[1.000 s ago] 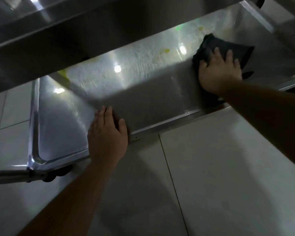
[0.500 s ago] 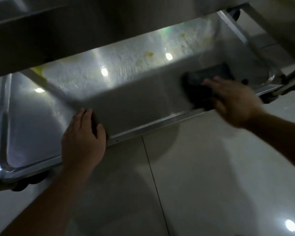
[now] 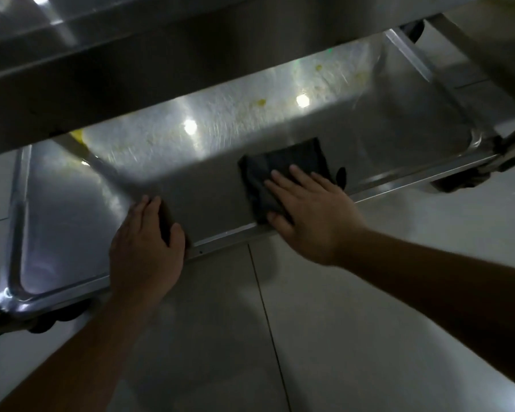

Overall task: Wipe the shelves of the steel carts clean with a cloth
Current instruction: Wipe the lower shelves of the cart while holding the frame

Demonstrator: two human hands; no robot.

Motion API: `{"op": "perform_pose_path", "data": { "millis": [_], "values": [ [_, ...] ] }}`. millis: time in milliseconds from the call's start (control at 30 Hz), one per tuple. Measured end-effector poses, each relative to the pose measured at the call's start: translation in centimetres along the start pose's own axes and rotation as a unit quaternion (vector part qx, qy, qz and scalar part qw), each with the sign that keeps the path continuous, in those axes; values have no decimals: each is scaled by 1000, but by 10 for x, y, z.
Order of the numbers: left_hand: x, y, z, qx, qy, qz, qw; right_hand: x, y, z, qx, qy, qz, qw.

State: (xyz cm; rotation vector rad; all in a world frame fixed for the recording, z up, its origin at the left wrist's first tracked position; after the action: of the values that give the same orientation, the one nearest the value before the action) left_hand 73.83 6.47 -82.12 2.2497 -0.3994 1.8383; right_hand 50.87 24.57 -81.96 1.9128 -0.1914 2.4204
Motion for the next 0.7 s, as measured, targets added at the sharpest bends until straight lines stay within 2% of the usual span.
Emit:
{"op": "perform_pose_path", "data": {
  "millis": [67,133,200,300,333,400,467,533,600,700],
  "values": [
    [0,0,1,0,-2,-1,1000,1,-12,-10,72,-14,18,997],
    [0,-1,1,5,-3,2,1000,13,-20,-51,62,-11,7,998],
    [1,-1,0,6,-4,7,1000,29,-26,-117,-56,11,-54,997],
    [2,-1,-3,12,-7,14,1000,50,-55,-206,-291,22,-90,952],
    [2,-2,-5,17,-6,15,1000,53,-67,-218,-344,19,-97,934],
    [2,-5,-9,26,-3,8,1000,51,-78,-213,-379,6,-108,919],
    [1,-6,-11,28,2,4,1000,43,-82,-184,-371,-3,-131,919],
    [1,-6,-11,26,2,7,1000,32,-82,-144,-323,-13,-167,931],
    [2,-7,-11,27,-4,5,1000,20,-76,-100,-254,-5,-184,950],
    [7,-10,-13,22,-15,3,1000,1,-50,-33,-104,-8,-159,982]
  ]
}}
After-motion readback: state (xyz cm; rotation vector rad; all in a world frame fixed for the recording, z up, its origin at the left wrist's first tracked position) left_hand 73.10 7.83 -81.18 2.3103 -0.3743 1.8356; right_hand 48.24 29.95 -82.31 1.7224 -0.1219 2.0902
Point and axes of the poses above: each hand's wrist, its own y-axis towards the middle knuckle, its own x-axis out of the back of the hand, z = x × y, the point moved 4 cm from there along y, towards the middle knuckle, and after that the axes turned 14 degrees about x, right-handed, at the moved point
